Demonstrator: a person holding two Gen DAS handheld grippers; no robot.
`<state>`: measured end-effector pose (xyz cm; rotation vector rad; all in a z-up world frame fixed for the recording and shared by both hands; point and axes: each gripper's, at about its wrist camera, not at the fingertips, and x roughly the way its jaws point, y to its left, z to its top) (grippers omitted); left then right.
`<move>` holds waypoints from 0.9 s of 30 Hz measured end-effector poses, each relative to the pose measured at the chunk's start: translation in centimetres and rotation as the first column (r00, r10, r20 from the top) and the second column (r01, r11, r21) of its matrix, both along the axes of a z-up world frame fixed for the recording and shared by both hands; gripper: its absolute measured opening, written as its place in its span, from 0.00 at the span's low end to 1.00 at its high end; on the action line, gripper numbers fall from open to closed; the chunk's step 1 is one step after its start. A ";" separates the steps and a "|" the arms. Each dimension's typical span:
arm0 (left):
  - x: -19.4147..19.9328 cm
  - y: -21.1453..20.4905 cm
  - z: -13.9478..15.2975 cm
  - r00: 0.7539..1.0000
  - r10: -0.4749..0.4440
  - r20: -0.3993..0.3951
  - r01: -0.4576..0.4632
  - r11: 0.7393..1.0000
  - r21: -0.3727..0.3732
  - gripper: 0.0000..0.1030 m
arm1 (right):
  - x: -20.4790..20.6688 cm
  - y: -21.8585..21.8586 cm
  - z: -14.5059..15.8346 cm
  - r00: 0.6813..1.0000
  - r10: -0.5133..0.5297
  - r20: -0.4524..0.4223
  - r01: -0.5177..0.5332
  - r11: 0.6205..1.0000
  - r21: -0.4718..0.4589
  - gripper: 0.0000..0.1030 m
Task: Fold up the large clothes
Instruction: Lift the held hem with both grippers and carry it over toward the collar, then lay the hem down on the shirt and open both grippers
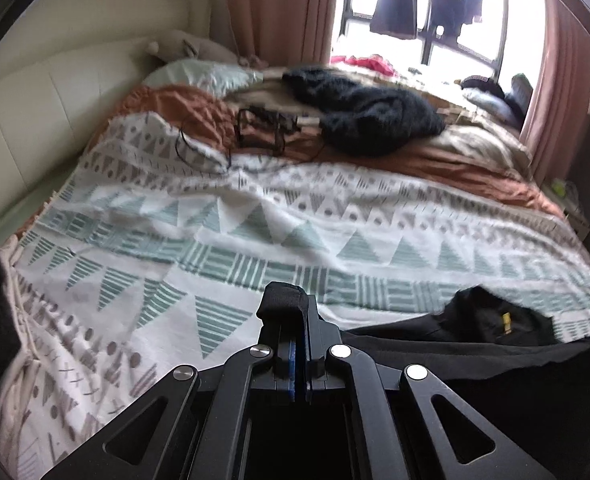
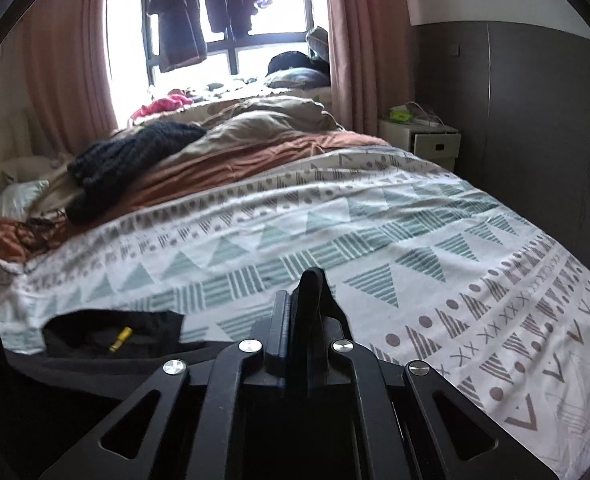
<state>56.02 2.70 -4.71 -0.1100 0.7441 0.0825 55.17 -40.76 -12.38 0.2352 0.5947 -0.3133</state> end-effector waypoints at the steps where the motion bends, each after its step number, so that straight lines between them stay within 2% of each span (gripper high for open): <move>1: 0.7 -0.1 -0.7 1.000 0.010 -0.024 -0.010 1.000 0.010 0.06 | 0.6 0.0 -0.4 1.000 0.008 -0.014 -0.008 1.000 0.002 0.21; 2: 1.2 -0.1 -1.2 0.999 0.005 -0.039 -0.005 1.000 0.005 0.07 | 1.1 0.0 -1.0 0.999 0.019 -0.038 -0.019 1.000 0.011 0.49; 3: 1.6 -0.2 -1.8 0.998 -0.002 -0.062 0.002 1.000 -0.001 0.12 | 1.5 -0.1 -1.6 0.998 0.025 -0.062 -0.024 0.999 0.026 0.70; 6: 1.6 -0.7 -1.9 0.997 -0.013 -0.070 0.013 1.000 -0.008 0.36 | 1.0 -0.1 -1.6 0.997 0.062 -0.045 -0.059 0.996 0.069 0.71; 8: 0.5 -0.7 -0.9 1.000 0.020 -0.018 -0.020 1.000 0.019 0.71 | 0.6 0.1 -1.0 0.995 0.091 -0.037 -0.088 0.993 0.077 0.71; 10: -0.5 -0.4 0.1 0.999 0.027 0.028 -0.027 1.000 0.013 0.85 | 0.2 0.1 -0.6 0.994 0.100 -0.039 -0.097 0.993 0.070 0.71; 13: -1.5 -0.1 0.9 0.999 0.014 0.044 -0.014 1.000 0.008 0.85 | -0.5 -0.8 -0.6 0.992 0.105 -0.065 -0.098 0.989 0.107 0.71; 17: -3.0 1.0 0.2 1.000 0.008 -0.004 -0.008 1.000 0.011 0.84 | -1.4 -2.8 -1.8 0.987 0.109 -0.119 -0.085 0.979 0.187 0.71; 19: -3.4 1.5 -0.7 0.999 0.006 -0.044 -0.005 1.000 0.014 0.81 | -1.7 -3.8 -2.9 0.982 0.113 -0.151 -0.077 0.971 0.227 0.71; 22: -3.6 2.1 -2.7 0.992 0.009 -0.124 -0.005 1.000 0.029 0.71 | -1.7 -5.2 -5.2 0.969 0.136 -0.204 -0.068 0.949 0.308 0.71; 24: -3.6 2.6 -4.6 0.981 0.014 -0.192 -0.009 1.000 0.025 0.66 | -1.6 -5.9 -6.5 0.961 0.146 -0.235 -0.057 0.936 0.348 0.69; 25: -3.7 2.7 -5.2 0.977 0.013 -0.213 -0.009 1.000 0.020 0.62 | -1.7 -6.1 -7.0 0.958 0.147 -0.247 -0.051 0.933 0.356 0.68; 26: -3.6 2.8 -6.1 0.971 0.008 -0.238 -0.004 1.000 0.014 0.54 | -1.7 -6.2 -7.5 0.953 0.151 -0.263 -0.049 0.932 0.359 0.61; 27: -3.6 2.8 -6.7 0.967 -0.006 -0.253 0.008 1.000 0.005 0.47 | -1.7 -6.3 -7.8 0.951 0.155 -0.269 -0.050 0.932 0.359 0.49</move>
